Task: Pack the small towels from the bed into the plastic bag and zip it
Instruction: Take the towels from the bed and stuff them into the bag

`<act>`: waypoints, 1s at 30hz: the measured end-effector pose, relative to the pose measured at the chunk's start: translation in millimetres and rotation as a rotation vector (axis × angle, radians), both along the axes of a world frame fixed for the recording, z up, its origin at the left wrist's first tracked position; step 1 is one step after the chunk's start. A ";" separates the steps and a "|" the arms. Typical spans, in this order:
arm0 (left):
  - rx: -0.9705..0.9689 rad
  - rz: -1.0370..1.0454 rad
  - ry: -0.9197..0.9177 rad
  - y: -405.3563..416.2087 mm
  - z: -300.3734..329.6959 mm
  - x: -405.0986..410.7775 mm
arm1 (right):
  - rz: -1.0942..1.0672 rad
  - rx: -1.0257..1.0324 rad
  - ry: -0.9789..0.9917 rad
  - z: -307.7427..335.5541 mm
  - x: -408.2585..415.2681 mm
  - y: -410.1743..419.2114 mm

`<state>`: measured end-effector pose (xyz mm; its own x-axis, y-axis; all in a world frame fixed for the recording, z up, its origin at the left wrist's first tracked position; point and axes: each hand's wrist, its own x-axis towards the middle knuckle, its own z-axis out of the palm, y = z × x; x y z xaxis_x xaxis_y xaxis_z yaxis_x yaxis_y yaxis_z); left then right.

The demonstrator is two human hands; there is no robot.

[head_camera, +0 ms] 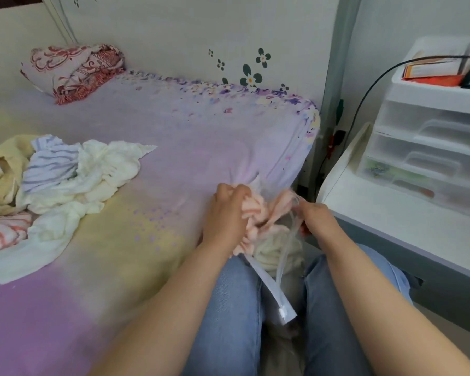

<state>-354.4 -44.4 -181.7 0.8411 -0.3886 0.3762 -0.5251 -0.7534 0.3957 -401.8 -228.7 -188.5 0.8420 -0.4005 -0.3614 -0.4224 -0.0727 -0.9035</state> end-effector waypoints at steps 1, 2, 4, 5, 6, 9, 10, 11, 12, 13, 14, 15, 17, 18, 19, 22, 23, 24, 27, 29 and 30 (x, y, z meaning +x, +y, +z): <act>0.149 0.023 -0.049 1.9 -10.4 1.5 | -0.015 0.007 0.000 -2.2 -0.3 -0.7; 0.223 0.031 -0.098 2.1 -13.3 -1.3 | -0.013 0.013 0.005 -2.2 0.2 -1.9; 0.291 0.032 -0.115 -3.6 -10.0 -4.6 | -0.004 -0.011 0.001 -4.3 0.6 -1.1; 0.295 -0.004 -0.058 -11.3 -8.0 -3.5 | 0.008 -0.026 -0.008 -6.8 0.7 -1.3; 0.331 -0.064 0.089 -17.5 -7.6 -3.7 | 0.017 -0.036 -0.014 -6.5 0.2 0.1; 0.394 -0.363 0.725 -35.4 -7.0 -9.7 | 0.026 -0.063 -0.026 -10.1 2.5 0.5; 0.483 -0.423 0.829 -39.4 -6.2 -11.5 | 0.028 -0.070 -0.015 -9.6 2.0 0.9; 0.624 -0.461 0.866 -41.5 -6.4 -11.8 | 0.030 -0.071 -0.013 -9.9 2.5 1.0; 0.746 -0.484 0.866 -42.6 -5.2 -13.9 | 0.032 -0.067 -0.016 -9.3 2.7 1.6; 0.789 -0.505 0.840 -42.7 -7.2 -13.8 | 0.037 -0.068 -0.024 -10.2 3.2 1.7; 0.761 -0.497 0.840 -42.6 -9.6 -11.6 | 0.047 -0.073 -0.025 -9.6 2.9 1.8; 0.648 -0.480 0.865 -41.0 -8.5 -9.0 | 0.052 -0.083 -0.028 -9.3 2.7 1.7; 0.303 -0.357 0.864 -29.6 6.8 -1.3 | 0.062 -0.110 -0.033 -9.8 2.1 1.5; 0.157 -0.268 0.752 -20.7 17.0 5.7 | 0.067 -0.126 -0.035 -9.5 1.7 2.6; 0.065 -0.188 0.587 -9.6 27.1 12.4 | 0.071 -0.136 -0.040 -10.6 2.4 3.9; -0.119 -0.002 0.274 31.9 35.3 27.5 | 0.097 -0.144 -0.056 -12.5 5.2 11.3; -0.151 0.053 0.216 47.8 29.5 33.0 | 0.111 -0.157 -0.061 -14.6 6.5 14.1; -0.168 0.113 0.157 65.0 21.9 37.9 | 0.126 -0.179 -0.074 -17.3 8.6 17.3; -0.152 0.346 0.021 118.0 1.9 54.7 | 0.140 -0.274 -0.131 -24.5 15.1 28.6; -0.120 0.494 -0.004 150.6 -5.4 69.3 | 0.131 -0.313 -0.155 -26.9 20.3 37.0; -0.091 0.551 -0.004 165.6 -8.4 78.1 | 0.122 -0.327 -0.162 -27.5 23.0 41.1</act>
